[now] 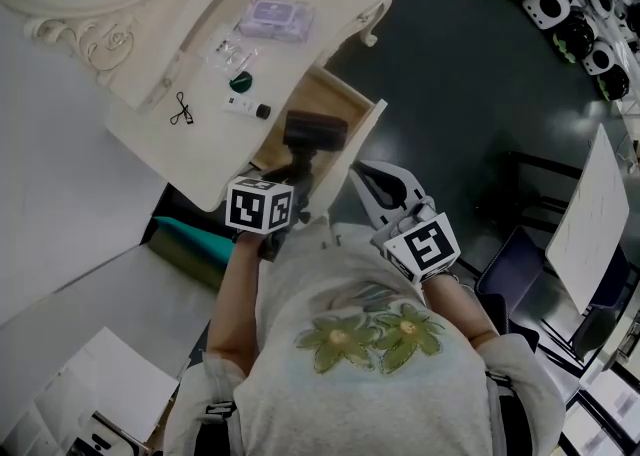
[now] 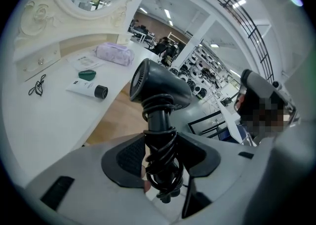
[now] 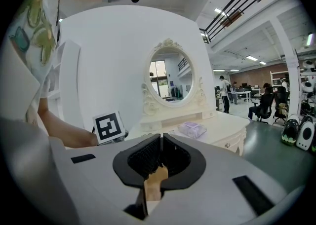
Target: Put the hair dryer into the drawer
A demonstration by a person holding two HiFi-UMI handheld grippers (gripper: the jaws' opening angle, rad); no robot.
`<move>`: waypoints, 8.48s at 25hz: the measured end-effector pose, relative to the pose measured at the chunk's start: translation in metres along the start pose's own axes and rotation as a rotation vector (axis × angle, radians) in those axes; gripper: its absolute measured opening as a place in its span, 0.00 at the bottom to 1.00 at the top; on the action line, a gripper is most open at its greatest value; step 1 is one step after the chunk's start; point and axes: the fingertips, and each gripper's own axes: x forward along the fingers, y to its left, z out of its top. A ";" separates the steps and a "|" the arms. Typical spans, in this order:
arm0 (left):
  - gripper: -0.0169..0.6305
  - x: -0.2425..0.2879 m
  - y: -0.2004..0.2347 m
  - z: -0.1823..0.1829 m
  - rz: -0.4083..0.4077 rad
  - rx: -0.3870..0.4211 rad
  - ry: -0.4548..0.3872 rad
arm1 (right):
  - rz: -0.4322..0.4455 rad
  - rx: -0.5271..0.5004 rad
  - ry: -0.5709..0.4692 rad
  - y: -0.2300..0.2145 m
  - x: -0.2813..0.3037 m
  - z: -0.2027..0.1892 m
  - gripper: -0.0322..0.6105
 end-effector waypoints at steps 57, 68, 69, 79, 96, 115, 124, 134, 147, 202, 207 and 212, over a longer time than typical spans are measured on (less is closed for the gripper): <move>0.34 0.066 0.051 -0.024 -0.010 -0.047 0.156 | -0.043 0.045 0.046 0.001 0.015 -0.026 0.09; 0.33 0.092 0.059 -0.025 0.003 -0.037 0.216 | -0.063 0.059 0.060 -0.006 0.016 -0.034 0.09; 0.33 0.093 0.059 -0.024 0.004 -0.037 0.217 | -0.064 0.060 0.060 -0.007 0.017 -0.034 0.09; 0.32 0.106 0.063 -0.010 0.006 -0.047 0.225 | -0.071 0.076 0.062 -0.012 0.023 -0.037 0.09; 0.32 0.124 0.062 0.008 -0.032 -0.120 0.179 | -0.070 0.082 0.076 -0.018 0.023 -0.043 0.09; 0.32 0.140 0.071 -0.002 -0.007 -0.120 0.191 | -0.073 0.097 0.093 -0.023 0.018 -0.054 0.09; 0.32 0.142 0.071 -0.002 0.012 -0.109 0.201 | -0.072 0.098 0.089 -0.024 0.016 -0.053 0.09; 0.32 0.152 0.073 0.000 0.021 -0.075 0.224 | -0.086 0.104 0.092 -0.025 0.011 -0.057 0.09; 0.32 0.161 0.079 -0.004 0.006 -0.023 0.249 | -0.105 0.107 0.105 -0.024 0.004 -0.062 0.09; 0.08 0.092 0.076 0.001 0.125 0.058 0.033 | -0.091 0.142 0.057 -0.010 0.012 -0.056 0.09; 0.05 0.052 0.033 0.028 -0.058 -0.001 -0.160 | -0.069 0.150 0.042 -0.005 0.009 -0.048 0.09; 0.04 -0.001 -0.017 0.048 -0.264 -0.007 -0.349 | -0.048 0.146 0.036 0.000 0.003 -0.039 0.09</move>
